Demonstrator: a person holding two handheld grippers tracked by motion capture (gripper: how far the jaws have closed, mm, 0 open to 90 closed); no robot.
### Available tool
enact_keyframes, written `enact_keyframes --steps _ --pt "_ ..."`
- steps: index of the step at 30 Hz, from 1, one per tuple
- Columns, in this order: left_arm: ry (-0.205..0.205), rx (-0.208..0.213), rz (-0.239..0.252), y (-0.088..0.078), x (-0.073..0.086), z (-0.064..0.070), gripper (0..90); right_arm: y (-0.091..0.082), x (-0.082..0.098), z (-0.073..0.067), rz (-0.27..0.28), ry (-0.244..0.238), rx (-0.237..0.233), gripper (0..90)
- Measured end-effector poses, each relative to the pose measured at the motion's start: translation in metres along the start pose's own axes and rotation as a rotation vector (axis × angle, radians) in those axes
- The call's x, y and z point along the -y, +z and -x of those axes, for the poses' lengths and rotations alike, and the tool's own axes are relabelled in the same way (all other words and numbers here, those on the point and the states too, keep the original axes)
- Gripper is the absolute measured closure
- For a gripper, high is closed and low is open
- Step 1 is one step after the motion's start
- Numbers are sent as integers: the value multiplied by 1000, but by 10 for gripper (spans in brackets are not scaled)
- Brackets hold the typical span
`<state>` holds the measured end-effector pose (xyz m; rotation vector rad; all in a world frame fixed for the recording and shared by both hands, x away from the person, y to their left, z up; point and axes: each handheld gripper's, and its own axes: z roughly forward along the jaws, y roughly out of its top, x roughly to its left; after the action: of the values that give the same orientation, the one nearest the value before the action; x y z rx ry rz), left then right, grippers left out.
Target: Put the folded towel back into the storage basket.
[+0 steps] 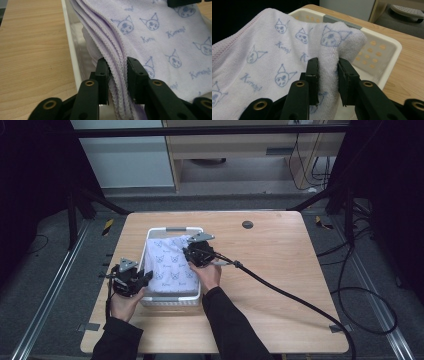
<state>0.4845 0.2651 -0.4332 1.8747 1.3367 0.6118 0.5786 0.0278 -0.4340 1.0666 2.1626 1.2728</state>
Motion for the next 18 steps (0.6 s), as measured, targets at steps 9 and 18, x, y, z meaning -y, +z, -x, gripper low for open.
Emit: enact_keyframes --steps 9,18 --pt "-26 -27 53 -12 -2 -7 613 -2 -1 4 -19 -33 11 579" --pt "-34 14 105 -25 -5 -5 566 -29 -6 9 47 -35 6 414"
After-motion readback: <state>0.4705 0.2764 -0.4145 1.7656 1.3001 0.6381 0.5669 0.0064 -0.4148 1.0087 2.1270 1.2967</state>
